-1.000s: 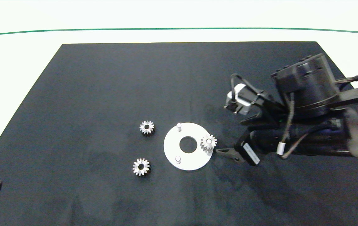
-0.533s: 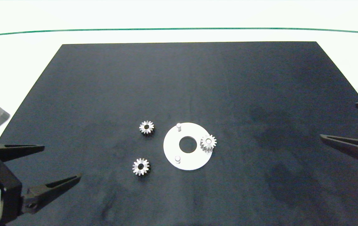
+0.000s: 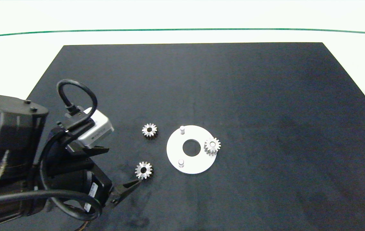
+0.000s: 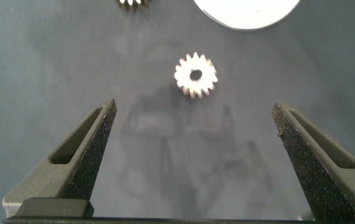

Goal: Install three planetary gears onto the carrier pins

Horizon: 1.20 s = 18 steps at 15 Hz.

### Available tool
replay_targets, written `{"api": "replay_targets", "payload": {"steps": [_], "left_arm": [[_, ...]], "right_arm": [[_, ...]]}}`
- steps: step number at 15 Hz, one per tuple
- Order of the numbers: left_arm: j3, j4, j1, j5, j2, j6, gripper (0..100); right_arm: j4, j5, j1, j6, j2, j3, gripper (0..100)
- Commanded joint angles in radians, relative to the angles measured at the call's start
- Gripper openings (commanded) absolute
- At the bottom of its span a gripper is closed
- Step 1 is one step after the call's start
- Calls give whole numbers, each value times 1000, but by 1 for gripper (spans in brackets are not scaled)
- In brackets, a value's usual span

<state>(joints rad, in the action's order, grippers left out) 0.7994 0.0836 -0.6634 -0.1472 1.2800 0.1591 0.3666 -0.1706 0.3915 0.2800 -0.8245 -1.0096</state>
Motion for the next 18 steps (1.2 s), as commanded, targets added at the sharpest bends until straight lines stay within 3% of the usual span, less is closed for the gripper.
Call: {"api": "replay_targets", "payload": {"steps": [1, 6, 8, 18], "left_arm": [[6, -31, -31, -26, 108, 5, 100], [23, -33, -62, -38, 182, 2, 100], [43, -44, -84, -78, 228, 0, 100], [69, -74, -74, -84, 321, 10, 100]], "right_arm": [[-12, 5, 1, 2, 15, -12, 100], [-44, 22, 4, -1, 5, -6, 100], [-51, 23, 4, -2, -1, -7, 100], [-52, 26, 3, -1, 4, -4, 100]]}}
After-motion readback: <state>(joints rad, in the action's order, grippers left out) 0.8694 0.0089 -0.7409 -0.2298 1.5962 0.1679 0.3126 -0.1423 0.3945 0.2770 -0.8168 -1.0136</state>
